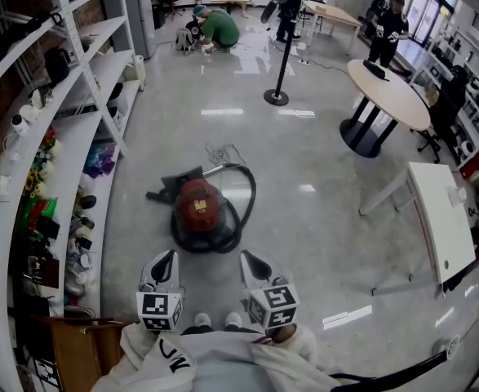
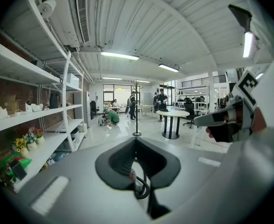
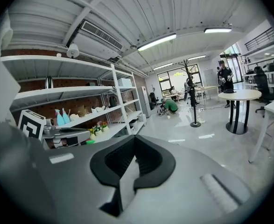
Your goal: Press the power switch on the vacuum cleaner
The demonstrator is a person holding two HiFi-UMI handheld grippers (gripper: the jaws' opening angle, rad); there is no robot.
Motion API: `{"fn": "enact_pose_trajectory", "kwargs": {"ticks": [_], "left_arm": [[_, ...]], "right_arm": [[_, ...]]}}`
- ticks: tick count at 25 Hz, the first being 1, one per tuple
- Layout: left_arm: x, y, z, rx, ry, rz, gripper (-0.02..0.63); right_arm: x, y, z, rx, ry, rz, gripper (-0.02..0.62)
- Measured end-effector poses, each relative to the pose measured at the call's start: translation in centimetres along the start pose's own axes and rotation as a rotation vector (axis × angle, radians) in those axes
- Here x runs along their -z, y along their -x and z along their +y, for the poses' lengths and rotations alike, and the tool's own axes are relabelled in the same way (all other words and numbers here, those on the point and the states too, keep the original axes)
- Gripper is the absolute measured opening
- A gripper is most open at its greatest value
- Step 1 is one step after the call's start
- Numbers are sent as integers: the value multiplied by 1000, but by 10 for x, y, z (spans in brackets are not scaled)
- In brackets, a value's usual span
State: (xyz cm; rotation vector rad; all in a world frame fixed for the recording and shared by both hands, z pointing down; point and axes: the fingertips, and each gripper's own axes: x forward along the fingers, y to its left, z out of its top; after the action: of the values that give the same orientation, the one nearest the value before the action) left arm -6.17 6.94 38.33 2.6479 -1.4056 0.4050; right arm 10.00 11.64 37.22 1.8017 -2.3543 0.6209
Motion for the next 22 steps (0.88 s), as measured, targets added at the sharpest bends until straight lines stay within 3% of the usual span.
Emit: {"fn": "enact_pose_trajectory", "kwargs": {"ticks": [22], "left_arm": [[10,14,28,-5,41,-15,0]], "right_arm": [[7,-15,25,36,29,19,0]]}}
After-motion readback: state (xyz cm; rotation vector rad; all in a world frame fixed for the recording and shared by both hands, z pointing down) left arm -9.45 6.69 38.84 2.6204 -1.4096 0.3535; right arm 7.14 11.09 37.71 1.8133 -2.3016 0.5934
